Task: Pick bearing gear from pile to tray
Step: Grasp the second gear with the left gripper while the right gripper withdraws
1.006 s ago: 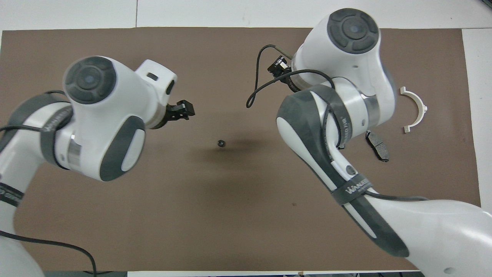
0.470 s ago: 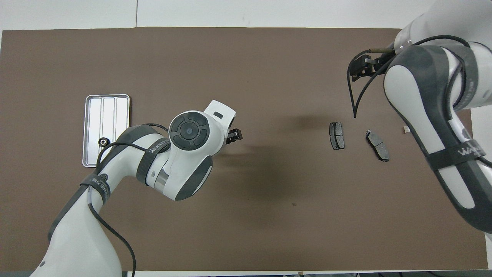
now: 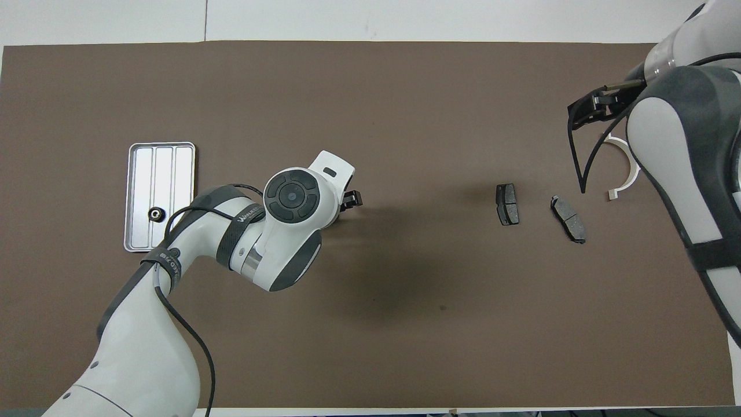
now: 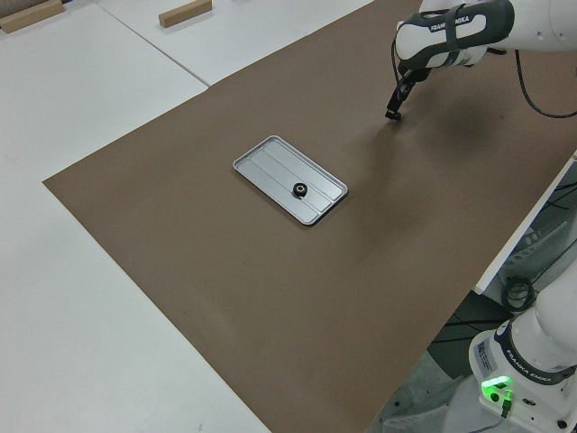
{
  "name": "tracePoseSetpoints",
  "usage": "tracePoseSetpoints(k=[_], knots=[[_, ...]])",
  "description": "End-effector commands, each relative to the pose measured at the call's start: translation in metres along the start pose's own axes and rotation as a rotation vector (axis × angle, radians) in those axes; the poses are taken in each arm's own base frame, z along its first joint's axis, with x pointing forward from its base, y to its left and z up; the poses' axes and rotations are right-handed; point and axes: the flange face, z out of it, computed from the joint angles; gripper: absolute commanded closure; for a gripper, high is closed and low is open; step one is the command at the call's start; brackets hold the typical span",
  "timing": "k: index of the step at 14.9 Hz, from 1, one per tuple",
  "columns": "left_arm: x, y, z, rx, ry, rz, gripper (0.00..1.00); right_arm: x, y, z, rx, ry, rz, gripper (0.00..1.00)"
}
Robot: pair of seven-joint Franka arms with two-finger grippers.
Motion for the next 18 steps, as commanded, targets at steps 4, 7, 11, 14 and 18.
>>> tracePoseSetpoints(k=[4, 7, 11, 14, 18], knots=[[0.001, 0.001, 0.009, 0.002, 0.016, 0.013, 0.06, -0.084, -0.001, -0.082, -0.036, -0.043, -0.004, 0.00], [-0.002, 0.003, 0.010, 0.003, 0.015, 0.016, 0.15, -0.103, 0.000, -0.102, -0.034, -0.052, 0.004, 0.00], [-0.006, 0.002, 0.014, 0.009, 0.008, 0.017, 0.18, -0.123, 0.006, -0.102, -0.022, -0.048, 0.014, 0.00], [-0.010, -0.002, 0.019, 0.013, 0.003, 0.016, 0.20, -0.120, 0.006, -0.092, -0.023, -0.032, 0.014, 0.00], [-0.015, -0.005, 0.024, 0.010, 0.004, 0.019, 0.31, -0.118, 0.010, -0.084, -0.023, -0.042, 0.018, 0.00]])
